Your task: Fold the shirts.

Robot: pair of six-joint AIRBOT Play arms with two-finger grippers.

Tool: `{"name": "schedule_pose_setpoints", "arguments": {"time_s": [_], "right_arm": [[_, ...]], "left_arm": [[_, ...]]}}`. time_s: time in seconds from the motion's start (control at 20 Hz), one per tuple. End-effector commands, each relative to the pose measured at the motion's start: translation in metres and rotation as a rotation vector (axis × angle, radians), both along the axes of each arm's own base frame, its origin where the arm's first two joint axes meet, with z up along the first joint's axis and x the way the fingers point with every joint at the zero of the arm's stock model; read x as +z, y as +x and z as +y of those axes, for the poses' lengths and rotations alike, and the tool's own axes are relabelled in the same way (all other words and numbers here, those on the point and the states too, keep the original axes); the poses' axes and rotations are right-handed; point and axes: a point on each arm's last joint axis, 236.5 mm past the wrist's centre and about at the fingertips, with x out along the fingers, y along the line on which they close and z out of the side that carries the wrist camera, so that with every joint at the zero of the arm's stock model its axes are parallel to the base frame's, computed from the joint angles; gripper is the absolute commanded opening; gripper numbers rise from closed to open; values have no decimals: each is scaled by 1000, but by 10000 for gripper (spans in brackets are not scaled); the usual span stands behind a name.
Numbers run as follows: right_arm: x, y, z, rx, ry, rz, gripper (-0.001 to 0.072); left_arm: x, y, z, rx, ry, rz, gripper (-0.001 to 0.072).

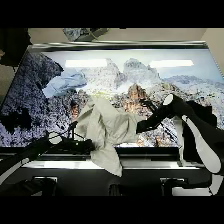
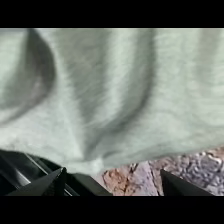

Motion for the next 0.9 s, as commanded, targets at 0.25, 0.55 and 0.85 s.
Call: {"name": "schedule_pose_setpoints", "arguments": {"time_s": [0.25, 0.55, 0.85], "right_arm": [[-13, 17, 9, -76, 24, -13, 46], [167, 130, -93, 30, -420, -709, 45], [436, 91, -160, -183, -691, -1343, 46]], "left_arm": [[15, 26, 33, -48, 90, -146, 24], [214, 141, 182, 146, 386, -665, 24], [518, 120, 262, 478, 517, -1311, 24]]}}
